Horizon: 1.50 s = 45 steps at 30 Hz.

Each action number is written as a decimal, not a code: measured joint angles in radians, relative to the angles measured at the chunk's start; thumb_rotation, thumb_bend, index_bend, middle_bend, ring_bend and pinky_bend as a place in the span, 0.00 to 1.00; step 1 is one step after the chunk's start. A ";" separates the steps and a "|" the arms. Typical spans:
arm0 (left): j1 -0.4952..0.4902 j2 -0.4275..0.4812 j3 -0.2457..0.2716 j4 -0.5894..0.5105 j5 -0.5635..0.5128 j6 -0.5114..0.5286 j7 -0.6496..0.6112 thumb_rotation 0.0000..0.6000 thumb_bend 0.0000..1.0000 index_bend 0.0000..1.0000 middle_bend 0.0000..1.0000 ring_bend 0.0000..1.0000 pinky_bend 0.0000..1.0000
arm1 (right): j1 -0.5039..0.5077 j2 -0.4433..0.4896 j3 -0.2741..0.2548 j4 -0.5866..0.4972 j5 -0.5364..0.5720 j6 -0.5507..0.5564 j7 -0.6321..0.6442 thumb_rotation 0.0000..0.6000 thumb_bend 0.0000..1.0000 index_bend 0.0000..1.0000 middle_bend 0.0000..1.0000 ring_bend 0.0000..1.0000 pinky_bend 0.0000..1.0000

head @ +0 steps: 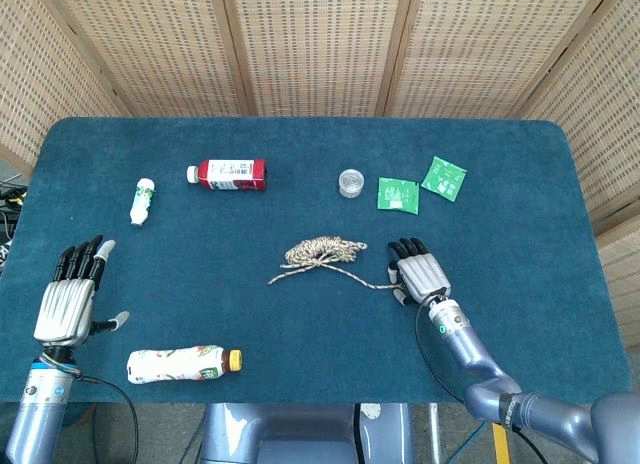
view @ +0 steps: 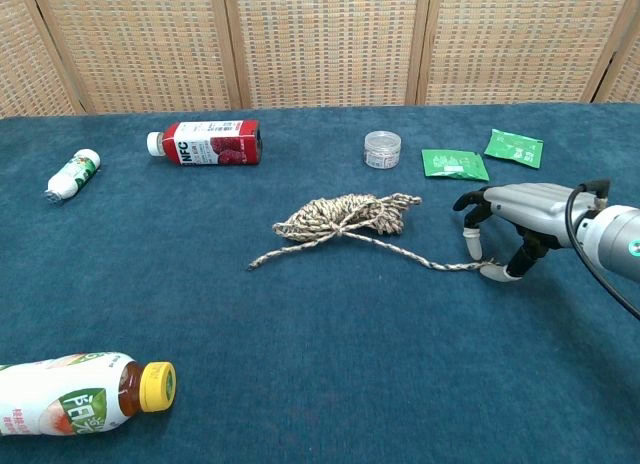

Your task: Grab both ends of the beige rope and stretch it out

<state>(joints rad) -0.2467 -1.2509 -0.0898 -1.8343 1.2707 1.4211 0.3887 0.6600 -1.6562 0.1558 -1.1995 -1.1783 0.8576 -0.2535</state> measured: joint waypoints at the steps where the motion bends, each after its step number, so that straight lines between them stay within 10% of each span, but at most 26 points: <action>1: 0.000 -0.001 0.000 0.000 -0.001 -0.001 0.001 1.00 0.00 0.00 0.00 0.00 0.00 | 0.001 -0.001 -0.001 0.001 0.000 -0.002 0.000 1.00 0.35 0.53 0.09 0.00 0.00; 26: -0.075 -0.031 -0.031 -0.015 -0.050 -0.110 0.077 1.00 0.00 0.09 0.00 0.00 0.00 | 0.024 0.001 -0.008 -0.016 0.010 0.010 -0.055 1.00 0.50 0.67 0.14 0.00 0.00; 45: -0.462 -0.360 -0.218 0.117 -0.632 -0.294 0.402 1.00 0.32 0.41 0.00 0.00 0.00 | 0.034 0.017 -0.009 -0.053 0.032 0.020 -0.109 1.00 0.51 0.69 0.15 0.00 0.00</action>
<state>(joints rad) -0.7089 -1.6111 -0.3080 -1.7168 0.6387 1.1272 0.7903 0.6941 -1.6389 0.1469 -1.2525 -1.1462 0.8777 -0.3624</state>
